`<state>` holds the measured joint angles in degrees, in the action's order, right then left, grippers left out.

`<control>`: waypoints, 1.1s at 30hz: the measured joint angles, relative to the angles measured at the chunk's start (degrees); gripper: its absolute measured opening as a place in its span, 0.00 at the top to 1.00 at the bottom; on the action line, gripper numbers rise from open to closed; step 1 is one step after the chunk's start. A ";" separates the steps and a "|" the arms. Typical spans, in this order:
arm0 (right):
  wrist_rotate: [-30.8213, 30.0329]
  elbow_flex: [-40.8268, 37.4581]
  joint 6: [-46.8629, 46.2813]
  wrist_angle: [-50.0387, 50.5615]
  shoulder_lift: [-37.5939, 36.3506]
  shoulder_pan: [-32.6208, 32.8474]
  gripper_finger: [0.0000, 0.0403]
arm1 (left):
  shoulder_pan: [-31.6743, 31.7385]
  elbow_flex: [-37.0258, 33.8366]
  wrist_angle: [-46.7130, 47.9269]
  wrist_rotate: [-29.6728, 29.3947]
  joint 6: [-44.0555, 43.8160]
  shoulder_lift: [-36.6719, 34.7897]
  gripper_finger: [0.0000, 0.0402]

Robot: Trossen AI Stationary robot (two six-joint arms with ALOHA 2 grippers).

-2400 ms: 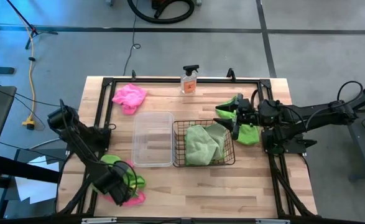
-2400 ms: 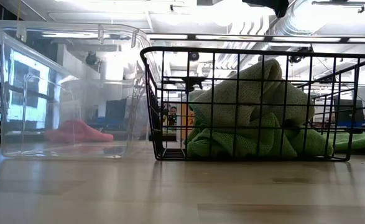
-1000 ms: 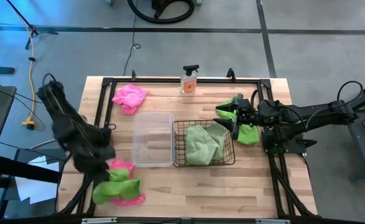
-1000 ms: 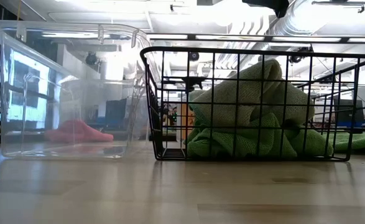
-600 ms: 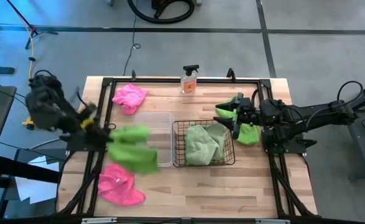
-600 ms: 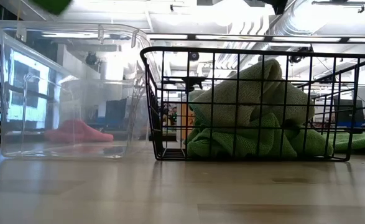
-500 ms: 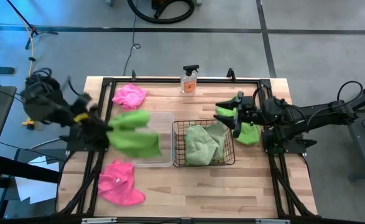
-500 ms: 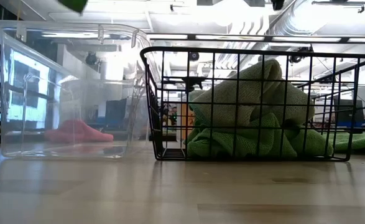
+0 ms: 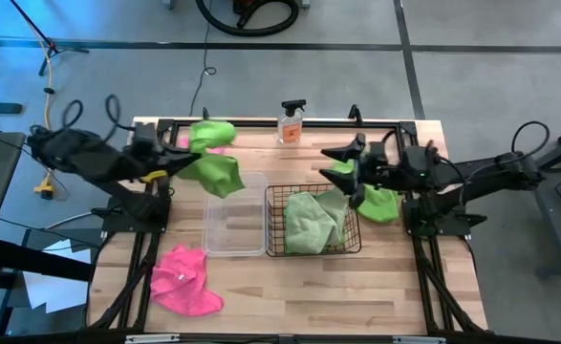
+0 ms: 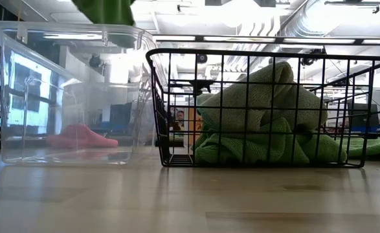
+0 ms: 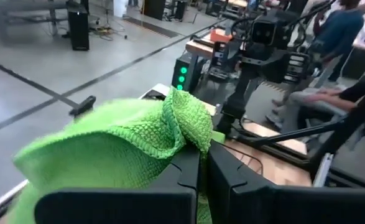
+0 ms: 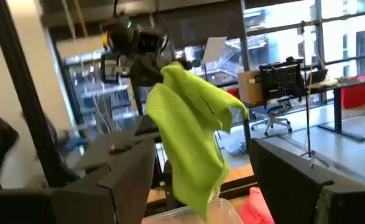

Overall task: Sort microfiber towel by color & place in baskets
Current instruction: Put the green towel into the wire basket

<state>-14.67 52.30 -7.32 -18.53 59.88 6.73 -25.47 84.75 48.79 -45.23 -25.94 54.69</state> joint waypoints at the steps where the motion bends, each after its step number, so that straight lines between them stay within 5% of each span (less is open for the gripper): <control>1: 0.32 1.58 1.79 0.68 1.61 -0.04 0.36 | 1.77 0.00 -1.76 1.36 1.72 1.23 1.00; 14: -0.62 23.96 12.26 11.05 20.29 -1.23 0.36 | 17.28 -0.04 -29.89 7.53 16.61 14.18 1.00; 23: -14.84 32.58 16.83 18.50 28.21 -0.95 0.36 | 19.58 -0.04 -35.92 11.57 15.51 18.52 1.00; 33: -19.73 33.17 19.65 19.18 29.15 -0.95 0.36 | 19.56 -0.04 -35.83 11.65 13.66 18.61 1.00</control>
<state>-34.40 85.47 12.34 0.65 89.02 5.78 -5.91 84.71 12.96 -33.58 -12.28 73.30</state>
